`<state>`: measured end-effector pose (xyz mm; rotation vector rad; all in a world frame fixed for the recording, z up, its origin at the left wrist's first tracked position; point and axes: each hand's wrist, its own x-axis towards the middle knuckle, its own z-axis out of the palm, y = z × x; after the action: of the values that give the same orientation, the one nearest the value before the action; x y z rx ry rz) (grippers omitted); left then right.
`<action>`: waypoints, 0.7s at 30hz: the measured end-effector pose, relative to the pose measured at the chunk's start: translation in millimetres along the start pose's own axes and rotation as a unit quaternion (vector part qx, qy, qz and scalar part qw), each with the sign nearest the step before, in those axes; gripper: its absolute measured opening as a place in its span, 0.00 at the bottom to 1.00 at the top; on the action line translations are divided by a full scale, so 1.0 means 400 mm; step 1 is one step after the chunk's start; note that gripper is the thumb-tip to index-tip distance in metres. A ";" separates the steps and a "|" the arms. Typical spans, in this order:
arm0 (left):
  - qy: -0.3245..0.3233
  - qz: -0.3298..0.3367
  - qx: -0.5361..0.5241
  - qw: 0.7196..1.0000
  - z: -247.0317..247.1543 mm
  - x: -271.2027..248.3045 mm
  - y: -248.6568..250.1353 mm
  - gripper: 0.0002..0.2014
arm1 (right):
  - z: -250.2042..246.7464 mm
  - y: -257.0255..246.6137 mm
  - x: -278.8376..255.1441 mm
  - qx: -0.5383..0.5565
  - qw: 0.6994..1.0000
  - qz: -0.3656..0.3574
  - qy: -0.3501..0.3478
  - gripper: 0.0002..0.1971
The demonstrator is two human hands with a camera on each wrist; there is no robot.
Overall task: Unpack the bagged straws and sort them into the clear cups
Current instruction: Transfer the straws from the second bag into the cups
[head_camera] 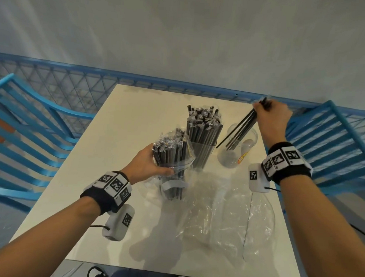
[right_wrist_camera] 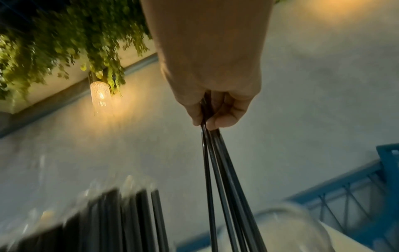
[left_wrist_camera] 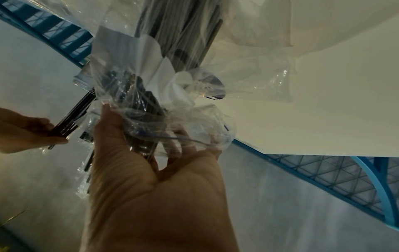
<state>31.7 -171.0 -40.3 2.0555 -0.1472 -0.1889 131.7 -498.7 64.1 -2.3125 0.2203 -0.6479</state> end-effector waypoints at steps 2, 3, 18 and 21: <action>0.002 -0.004 -0.003 1.000 -0.001 -0.001 -0.002 0.55 | -0.035 -0.024 0.036 0.008 0.999 -0.015 0.028 0.15; 0.004 -0.005 -0.005 1.000 0.000 0.000 -0.003 0.54 | -0.063 -0.042 0.058 0.001 0.999 -0.027 0.045 0.15; 0.012 -0.008 -0.006 1.000 0.010 -0.005 0.003 0.53 | 0.043 0.046 0.006 -0.048 0.995 0.052 -0.066 0.09; 0.009 -0.014 -0.008 1.000 0.010 -0.004 0.001 0.53 | 0.070 0.081 -0.011 -0.015 0.983 0.117 -0.139 0.13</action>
<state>29.4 -174.4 -41.6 2.0438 -0.1060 -0.1874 143.1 -504.3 22.8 -2.3274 0.3653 -0.2011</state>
